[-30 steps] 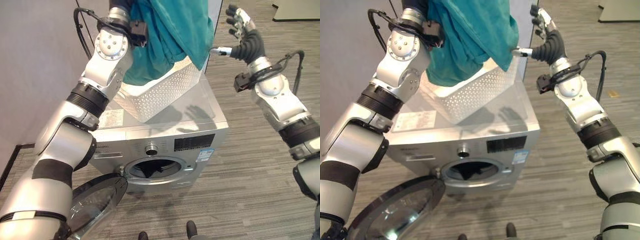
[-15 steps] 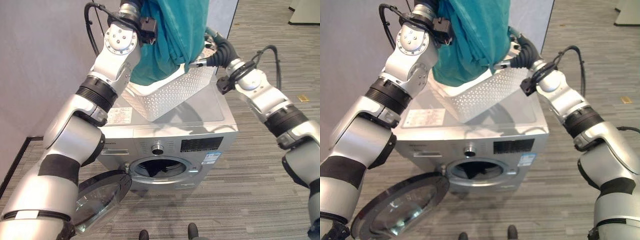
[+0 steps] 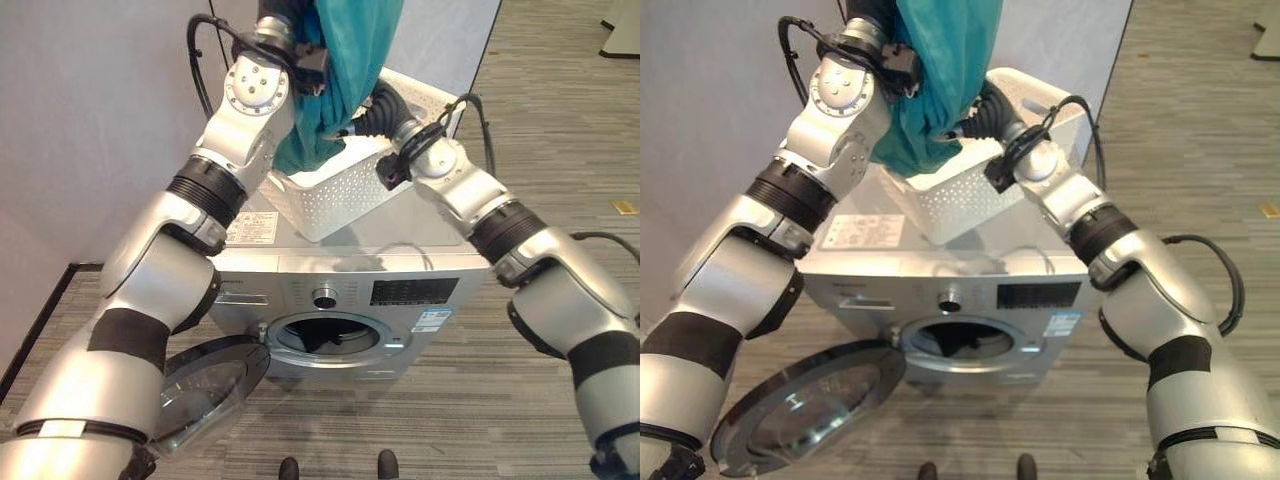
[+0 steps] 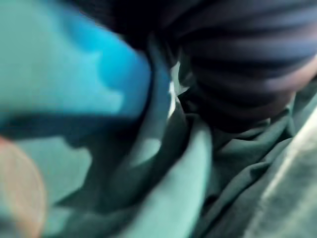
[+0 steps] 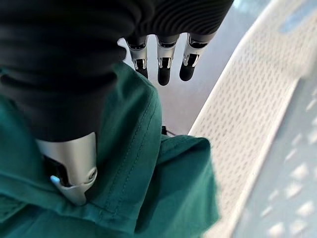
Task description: Grab the laundry basket,head to the washer,open it,put in the laundry and shut it.
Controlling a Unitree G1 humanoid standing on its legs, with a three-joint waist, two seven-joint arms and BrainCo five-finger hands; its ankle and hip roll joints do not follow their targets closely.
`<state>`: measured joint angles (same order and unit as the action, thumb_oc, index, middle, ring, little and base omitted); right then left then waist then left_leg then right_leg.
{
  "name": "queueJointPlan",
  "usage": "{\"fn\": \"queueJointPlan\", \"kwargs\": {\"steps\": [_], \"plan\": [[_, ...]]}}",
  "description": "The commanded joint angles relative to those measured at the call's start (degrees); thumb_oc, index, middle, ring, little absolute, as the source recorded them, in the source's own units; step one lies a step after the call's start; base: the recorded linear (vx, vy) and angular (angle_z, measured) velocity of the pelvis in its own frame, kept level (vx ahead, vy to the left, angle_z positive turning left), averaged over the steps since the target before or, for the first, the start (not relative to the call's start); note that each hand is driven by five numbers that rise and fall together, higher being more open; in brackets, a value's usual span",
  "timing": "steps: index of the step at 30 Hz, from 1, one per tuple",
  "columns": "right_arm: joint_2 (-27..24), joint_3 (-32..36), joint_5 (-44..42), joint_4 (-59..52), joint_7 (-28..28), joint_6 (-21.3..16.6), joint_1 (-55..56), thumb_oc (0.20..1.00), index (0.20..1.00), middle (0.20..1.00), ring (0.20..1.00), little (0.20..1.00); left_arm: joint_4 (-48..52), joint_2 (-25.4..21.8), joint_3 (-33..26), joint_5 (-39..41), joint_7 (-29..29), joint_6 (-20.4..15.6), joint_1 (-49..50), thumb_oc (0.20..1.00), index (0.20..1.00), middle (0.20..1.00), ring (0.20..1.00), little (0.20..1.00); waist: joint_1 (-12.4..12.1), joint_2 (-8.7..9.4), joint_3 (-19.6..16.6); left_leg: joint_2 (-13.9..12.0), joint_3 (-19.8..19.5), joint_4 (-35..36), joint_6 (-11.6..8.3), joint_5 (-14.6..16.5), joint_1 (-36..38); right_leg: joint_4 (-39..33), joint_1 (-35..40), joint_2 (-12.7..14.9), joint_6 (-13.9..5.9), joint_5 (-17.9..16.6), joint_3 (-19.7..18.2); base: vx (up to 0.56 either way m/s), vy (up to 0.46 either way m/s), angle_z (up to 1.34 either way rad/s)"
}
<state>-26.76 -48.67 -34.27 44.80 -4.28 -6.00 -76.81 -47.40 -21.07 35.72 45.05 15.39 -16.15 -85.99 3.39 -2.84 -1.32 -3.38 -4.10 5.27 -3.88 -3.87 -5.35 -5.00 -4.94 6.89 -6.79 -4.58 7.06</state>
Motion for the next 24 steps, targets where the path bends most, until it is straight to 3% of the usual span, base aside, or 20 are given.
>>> {"fn": "queueJointPlan", "kwargs": {"steps": [1,7,8,17,18,19,20,24], "plan": [[2.49,3.13,-3.20,9.63,-2.61,-1.47,-7.75,1.000,1.000,1.000,1.000,1.000,-4.47,2.38,0.68,1.66,1.09,-2.70,-9.05,0.200,0.200,0.200,0.200,0.200,-2.42,4.16,-1.24,0.76,-1.20,-0.27,0.55,4.24,0.84,0.00,1.89,1.60,-1.93,2.77,2.17,0.00,0.000,0.00],[6.03,6.50,-8.83,12.59,-4.12,-1.05,-7.42,1.000,1.000,1.000,1.000,1.000,-2.75,5.55,-0.01,3.35,1.79,-3.28,-8.89,0.200,0.200,0.200,0.200,0.200,-2.89,4.01,-1.01,0.79,-1.69,-0.27,0.48,4.02,0.49,0.00,2.02,1.48,-1.71,2.90,2.68,0.00,-0.002,0.01],[6.18,6.93,-9.34,12.81,-4.21,-1.11,-7.39,0.200,0.200,0.200,0.200,0.200,-2.43,5.67,-0.05,3.26,1.96,-3.35,-8.86,0.200,0.200,0.200,0.200,0.200,-2.89,4.01,-0.96,0.79,-1.69,-0.27,0.45,3.98,0.43,0.00,2.03,1.47,-1.71,2.87,2.70,0.00,-0.008,0.06],[5.19,8.38,-12.44,11.51,-4.61,-1.84,-7.09,0.200,0.200,0.200,0.200,0.200,-1.82,5.10,0.75,3.19,1.10,-2.19,-7.71,0.200,0.200,0.200,0.200,0.200,-2.76,3.89,-1.25,0.85,-1.75,-0.27,0.41,3.89,0.38,0.00,2.08,1.37,-1.65,2.86,2.74,0.00,-0.004,0.05],[5.18,8.39,-12.43,11.48,-4.62,-1.84,-7.06,0.200,0.200,0.200,0.200,0.200,-1.82,5.10,0.76,3.20,1.09,-2.18,-7.70,0.288,0.288,0.288,0.288,0.288,-2.77,3.90,-1.25,0.85,-1.74,-0.27,0.41,3.89,0.40,0.00,2.09,1.37,-1.66,2.86,2.73,0.00,0.000,0.00],[4.69,8.30,-12.17,11.17,-4.71,-1.94,-7.11,0.200,0.200,0.200,0.200,0.200,-1.93,4.72,1.07,2.82,1.18,-1.96,-7.76,0.840,0.840,0.840,0.840,0.840,-2.73,3.89,-1.34,0.85,-1.70,-0.27,0.44,3.92,0.45,0.00,2.11,1.40,-1.66,2.87,2.80,0.00,0.000,0.00],[4.12,8.28,-12.02,10.87,-4.81,-2.04,-7.06,0.200,0.200,0.200,0.200,0.200,-2.60,4.07,1.67,1.90,1.23,-1.49,-8.18,1.000,1.000,1.000,1.000,1.000,-2.69,3.85,-1.36,0.82,-1.61,-0.27,0.45,3.90,0.50,0.00,2.11,1.41,-1.66,2.84,2.81,0.00,0.000,0.00],[2.00,8.20,-11.78,7.80,-5.37,-2.90,-6.93,0.200,0.200,0.200,0.200,0.200,-1.93,1.63,2.60,0.46,1.64,-1.30,-8.26,1.000,1.000,1.000,1.000,1.000,-2.51,3.72,-1.57,0.77,-1.49,-0.27,0.50,3.97,0.53,0.00,2.01,1.41,-1.69,2.86,2.70,0.00,0.000,0.00]]}}
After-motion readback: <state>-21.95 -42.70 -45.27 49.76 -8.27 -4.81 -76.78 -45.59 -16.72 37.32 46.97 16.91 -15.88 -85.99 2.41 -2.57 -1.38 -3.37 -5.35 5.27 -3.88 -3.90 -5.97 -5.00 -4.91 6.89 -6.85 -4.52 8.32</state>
